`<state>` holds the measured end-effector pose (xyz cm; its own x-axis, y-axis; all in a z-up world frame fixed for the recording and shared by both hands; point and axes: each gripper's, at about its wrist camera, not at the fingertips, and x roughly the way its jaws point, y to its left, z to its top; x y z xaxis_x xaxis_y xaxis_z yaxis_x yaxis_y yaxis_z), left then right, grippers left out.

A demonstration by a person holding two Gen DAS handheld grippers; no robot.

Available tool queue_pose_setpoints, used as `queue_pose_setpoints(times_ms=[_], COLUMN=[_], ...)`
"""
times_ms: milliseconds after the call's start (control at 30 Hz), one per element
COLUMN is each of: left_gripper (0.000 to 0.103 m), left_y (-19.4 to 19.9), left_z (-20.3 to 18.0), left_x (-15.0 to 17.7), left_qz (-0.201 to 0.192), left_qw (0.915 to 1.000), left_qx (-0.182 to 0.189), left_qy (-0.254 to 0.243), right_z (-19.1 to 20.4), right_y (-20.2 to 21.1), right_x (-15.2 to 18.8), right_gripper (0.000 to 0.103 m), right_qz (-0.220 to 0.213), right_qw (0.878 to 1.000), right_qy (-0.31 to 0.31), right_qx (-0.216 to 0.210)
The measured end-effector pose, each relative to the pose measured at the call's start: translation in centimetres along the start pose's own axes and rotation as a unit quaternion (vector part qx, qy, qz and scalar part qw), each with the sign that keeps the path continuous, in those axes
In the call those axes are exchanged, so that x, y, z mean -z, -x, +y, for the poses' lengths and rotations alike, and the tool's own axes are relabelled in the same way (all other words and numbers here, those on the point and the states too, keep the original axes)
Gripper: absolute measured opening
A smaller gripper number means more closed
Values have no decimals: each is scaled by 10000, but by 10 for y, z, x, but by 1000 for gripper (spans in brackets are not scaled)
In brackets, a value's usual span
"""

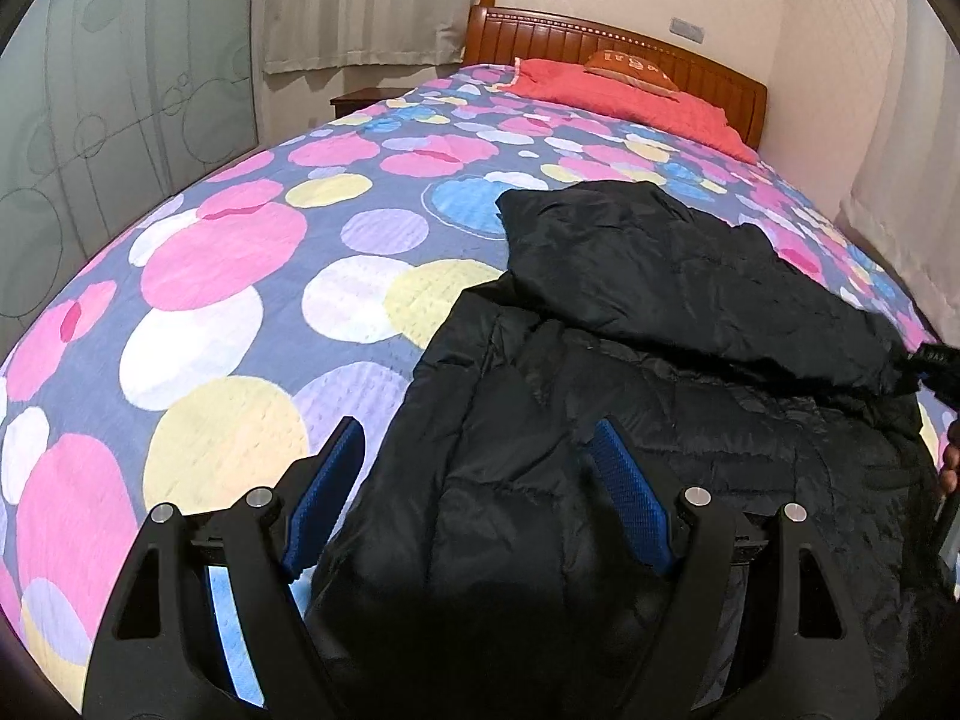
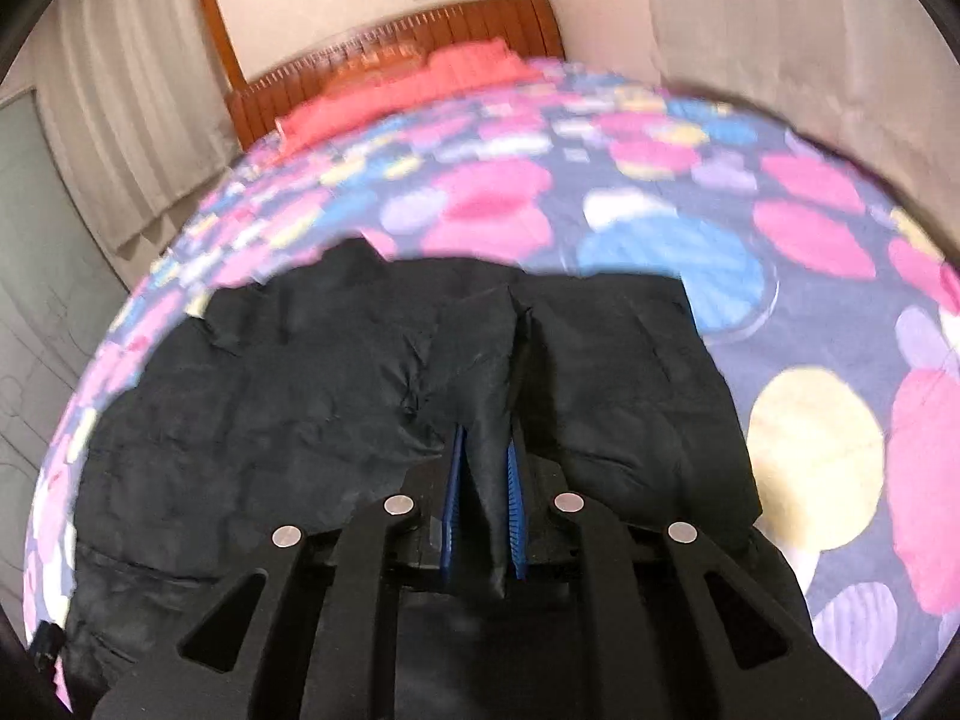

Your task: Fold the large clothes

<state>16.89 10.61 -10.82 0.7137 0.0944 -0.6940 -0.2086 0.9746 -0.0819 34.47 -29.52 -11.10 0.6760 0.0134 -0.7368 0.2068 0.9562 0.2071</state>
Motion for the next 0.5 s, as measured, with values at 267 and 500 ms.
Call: queue_pose_setpoints(times_ms=[267, 500], left_gripper=[78, 78], left_y=[-16, -35], left_z=[-14, -32], left_x=[-14, -55], left_qz=[127, 4], left_qw=[9997, 9993], left_qx=[42, 212], left_qy=[-193, -306], right_z=[-10, 0], right_y=[-23, 18], right_x=[7, -7], right_gripper=[17, 43], right_qz=[344, -210], right_qw=[9990, 9997], right_qy=[283, 148], right_qx=[76, 15])
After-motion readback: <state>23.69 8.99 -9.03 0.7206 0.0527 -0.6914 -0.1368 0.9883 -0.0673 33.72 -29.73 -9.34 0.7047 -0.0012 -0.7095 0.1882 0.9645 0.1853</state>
